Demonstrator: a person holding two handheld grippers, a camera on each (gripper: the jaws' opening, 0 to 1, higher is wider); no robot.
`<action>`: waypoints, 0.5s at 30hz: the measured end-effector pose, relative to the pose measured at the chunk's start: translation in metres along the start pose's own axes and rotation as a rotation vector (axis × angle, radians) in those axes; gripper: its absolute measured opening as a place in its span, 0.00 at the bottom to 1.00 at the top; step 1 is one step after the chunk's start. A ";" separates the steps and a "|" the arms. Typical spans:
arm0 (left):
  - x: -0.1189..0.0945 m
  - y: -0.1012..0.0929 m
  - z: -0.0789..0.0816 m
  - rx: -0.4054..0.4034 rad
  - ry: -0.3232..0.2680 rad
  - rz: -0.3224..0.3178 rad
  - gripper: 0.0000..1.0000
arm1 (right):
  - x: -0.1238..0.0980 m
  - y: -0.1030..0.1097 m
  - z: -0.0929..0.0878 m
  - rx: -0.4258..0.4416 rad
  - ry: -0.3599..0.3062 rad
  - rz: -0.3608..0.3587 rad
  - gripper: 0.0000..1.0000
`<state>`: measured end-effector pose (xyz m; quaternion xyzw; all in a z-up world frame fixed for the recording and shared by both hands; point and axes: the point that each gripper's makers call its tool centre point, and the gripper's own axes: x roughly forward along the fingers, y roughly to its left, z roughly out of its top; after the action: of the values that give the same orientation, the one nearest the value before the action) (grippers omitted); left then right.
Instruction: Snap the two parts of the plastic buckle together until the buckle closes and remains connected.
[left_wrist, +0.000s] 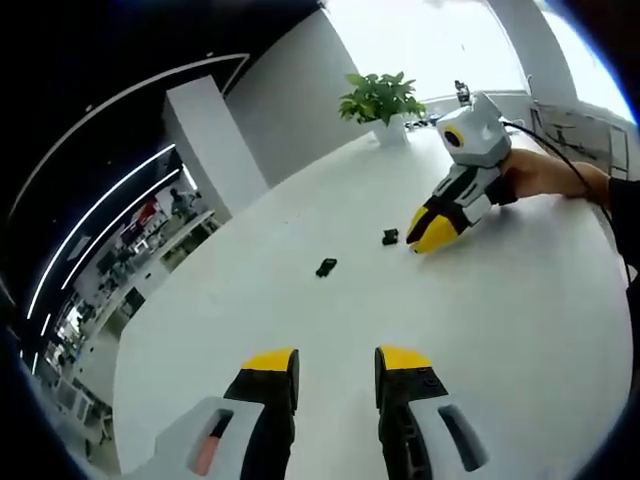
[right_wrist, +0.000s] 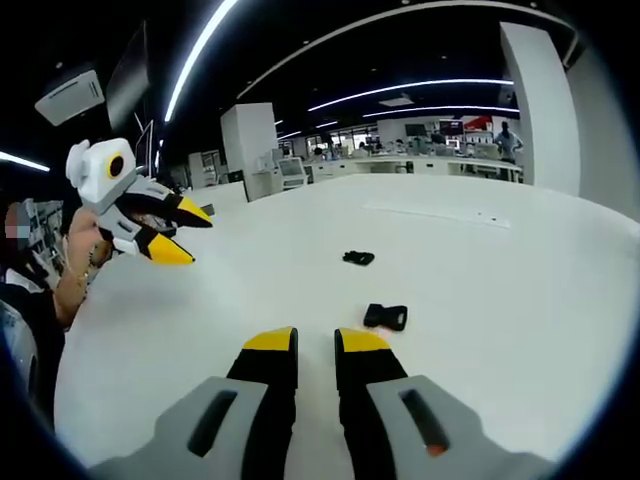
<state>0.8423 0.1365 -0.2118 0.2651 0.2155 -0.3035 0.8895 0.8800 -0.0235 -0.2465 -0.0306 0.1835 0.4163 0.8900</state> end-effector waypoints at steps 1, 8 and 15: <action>0.000 0.000 0.000 0.001 0.001 0.000 0.30 | 0.000 0.000 0.000 0.001 0.000 0.001 0.15; 0.005 -0.002 -0.001 0.009 0.010 -0.005 0.30 | 0.001 0.000 -0.001 0.003 0.003 -0.001 0.15; 0.012 -0.008 0.000 0.010 0.013 -0.021 0.30 | 0.001 0.000 -0.003 0.007 0.008 0.000 0.15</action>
<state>0.8457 0.1259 -0.2209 0.2692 0.2224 -0.3120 0.8836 0.8800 -0.0234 -0.2493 -0.0293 0.1883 0.4155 0.8894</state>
